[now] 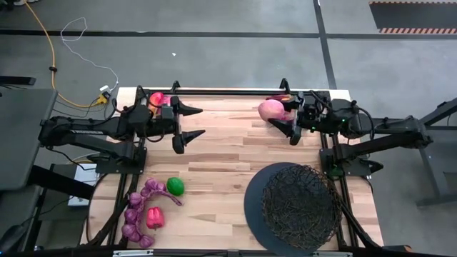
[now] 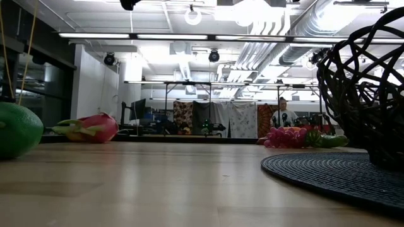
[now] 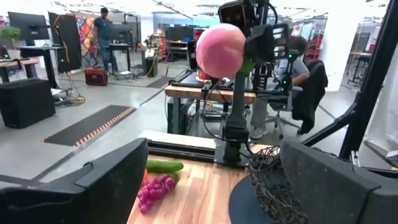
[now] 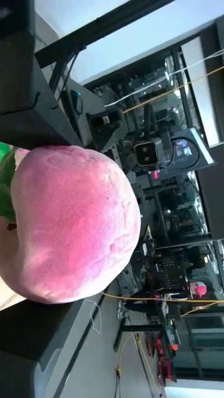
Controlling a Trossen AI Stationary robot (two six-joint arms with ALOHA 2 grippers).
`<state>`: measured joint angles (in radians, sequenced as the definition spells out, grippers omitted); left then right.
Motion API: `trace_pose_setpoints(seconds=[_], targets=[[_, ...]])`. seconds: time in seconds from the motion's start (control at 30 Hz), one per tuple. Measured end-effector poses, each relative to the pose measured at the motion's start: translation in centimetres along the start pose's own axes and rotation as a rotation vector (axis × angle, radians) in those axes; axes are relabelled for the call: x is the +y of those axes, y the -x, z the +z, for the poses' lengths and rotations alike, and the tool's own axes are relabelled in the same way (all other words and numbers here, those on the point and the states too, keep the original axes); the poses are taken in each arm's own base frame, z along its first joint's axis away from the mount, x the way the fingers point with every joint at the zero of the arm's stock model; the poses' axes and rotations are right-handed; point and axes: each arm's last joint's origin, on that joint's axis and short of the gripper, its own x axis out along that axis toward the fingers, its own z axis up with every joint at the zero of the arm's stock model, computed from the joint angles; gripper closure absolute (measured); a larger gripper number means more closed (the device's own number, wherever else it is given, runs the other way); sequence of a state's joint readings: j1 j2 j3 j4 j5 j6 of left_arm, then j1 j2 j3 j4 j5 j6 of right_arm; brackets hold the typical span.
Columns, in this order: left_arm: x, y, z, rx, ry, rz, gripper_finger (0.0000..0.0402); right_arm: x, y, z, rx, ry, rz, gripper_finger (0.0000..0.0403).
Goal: Build produce basket
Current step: Put the pink peach into the basket
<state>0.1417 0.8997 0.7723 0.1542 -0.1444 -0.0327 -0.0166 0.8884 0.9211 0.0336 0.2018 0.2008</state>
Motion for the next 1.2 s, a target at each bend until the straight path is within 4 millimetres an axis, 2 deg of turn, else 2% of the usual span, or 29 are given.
trace_pose_setpoints(seconds=[0.3, 0.57, 0.8, 1.03, 1.2], targets=[[0.0, 0.0, 0.0, -0.001, 0.001, 0.002, 0.0046, -0.1, 0.0, -0.4, 0.038, 0.001, -0.007, 0.0091], [0.0, 0.0, 0.0, -0.001, 0.001, 0.002, 0.0046, 0.4, 0.1, -0.8, 0.109, -0.196, 0.096, 0.0091], [0.0, 0.0, 0.0, -0.001, 0.001, 0.002, 0.0046, 2.3, 0.8, -2.2, 0.272, -0.369, 0.183, 0.0091], [0.1, 0.0, 0.0, -0.001, 0.001, 0.027, 0.0046, 4.4, 2.2, -4.2, 0.508, -0.527, 0.202, 0.0091], [0.1, 0.0, 0.0, -0.001, 0.001, 0.030, 0.0046, 5.8, 3.3, -4.9, 0.613, -0.626, 0.228, 0.0091]])
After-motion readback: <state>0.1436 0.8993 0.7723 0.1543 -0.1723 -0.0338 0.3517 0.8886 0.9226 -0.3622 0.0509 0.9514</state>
